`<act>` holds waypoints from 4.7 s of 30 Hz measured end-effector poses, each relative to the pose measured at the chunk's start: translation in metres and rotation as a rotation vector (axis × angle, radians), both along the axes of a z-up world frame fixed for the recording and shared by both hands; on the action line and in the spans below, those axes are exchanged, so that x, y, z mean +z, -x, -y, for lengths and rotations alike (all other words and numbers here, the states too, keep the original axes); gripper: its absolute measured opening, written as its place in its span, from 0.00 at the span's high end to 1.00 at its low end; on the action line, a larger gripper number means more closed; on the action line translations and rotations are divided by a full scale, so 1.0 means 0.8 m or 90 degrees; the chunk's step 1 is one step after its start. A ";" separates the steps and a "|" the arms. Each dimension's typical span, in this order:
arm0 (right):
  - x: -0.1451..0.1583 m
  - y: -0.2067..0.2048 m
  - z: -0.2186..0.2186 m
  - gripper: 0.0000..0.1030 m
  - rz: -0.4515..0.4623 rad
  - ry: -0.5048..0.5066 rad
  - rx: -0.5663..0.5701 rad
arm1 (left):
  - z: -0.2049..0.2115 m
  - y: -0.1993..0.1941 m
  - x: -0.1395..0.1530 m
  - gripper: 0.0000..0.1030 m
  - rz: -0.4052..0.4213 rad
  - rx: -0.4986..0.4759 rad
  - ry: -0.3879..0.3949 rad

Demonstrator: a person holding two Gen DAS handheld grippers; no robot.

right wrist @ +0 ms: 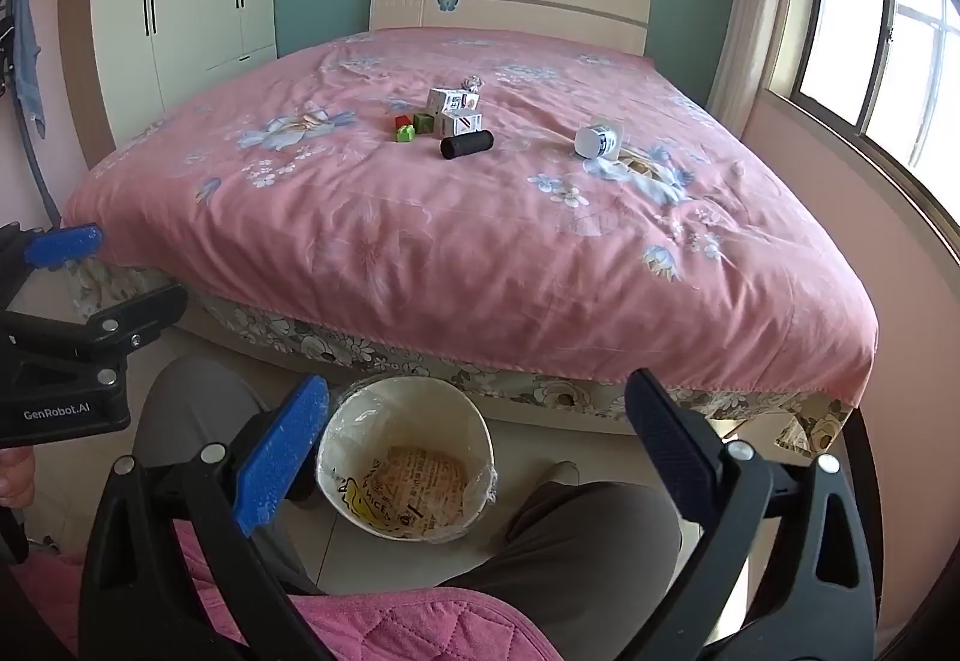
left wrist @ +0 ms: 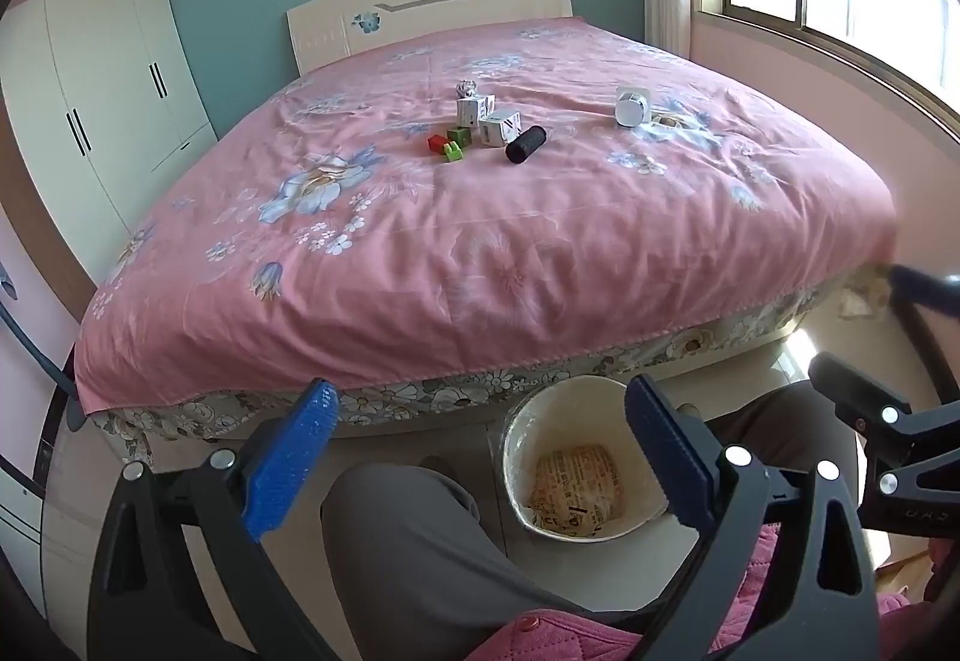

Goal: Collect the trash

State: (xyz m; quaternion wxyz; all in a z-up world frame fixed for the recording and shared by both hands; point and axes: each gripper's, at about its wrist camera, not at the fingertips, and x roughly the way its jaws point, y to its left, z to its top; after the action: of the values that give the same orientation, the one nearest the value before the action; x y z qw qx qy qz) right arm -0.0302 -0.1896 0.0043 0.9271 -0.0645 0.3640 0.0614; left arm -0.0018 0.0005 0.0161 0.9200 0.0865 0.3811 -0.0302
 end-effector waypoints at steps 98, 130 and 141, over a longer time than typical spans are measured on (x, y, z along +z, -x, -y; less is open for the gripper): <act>0.035 -0.089 0.012 0.06 0.001 -0.030 0.003 | -0.003 -0.088 0.009 0.05 -0.032 0.021 0.017; 0.089 -0.482 0.072 0.06 0.035 -0.029 -0.115 | -0.017 -0.457 -0.005 0.05 -0.056 0.189 0.080; -0.025 -0.609 0.101 0.06 -0.073 -0.048 -0.220 | -0.005 -0.569 -0.091 0.05 -0.125 0.191 0.090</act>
State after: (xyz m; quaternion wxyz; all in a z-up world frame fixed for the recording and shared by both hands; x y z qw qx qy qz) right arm 0.4572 -0.2705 -0.0156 0.9033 0.0375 0.4195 -0.0814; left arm 0.4531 0.0042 -0.0565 0.8765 -0.0394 0.4744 0.0724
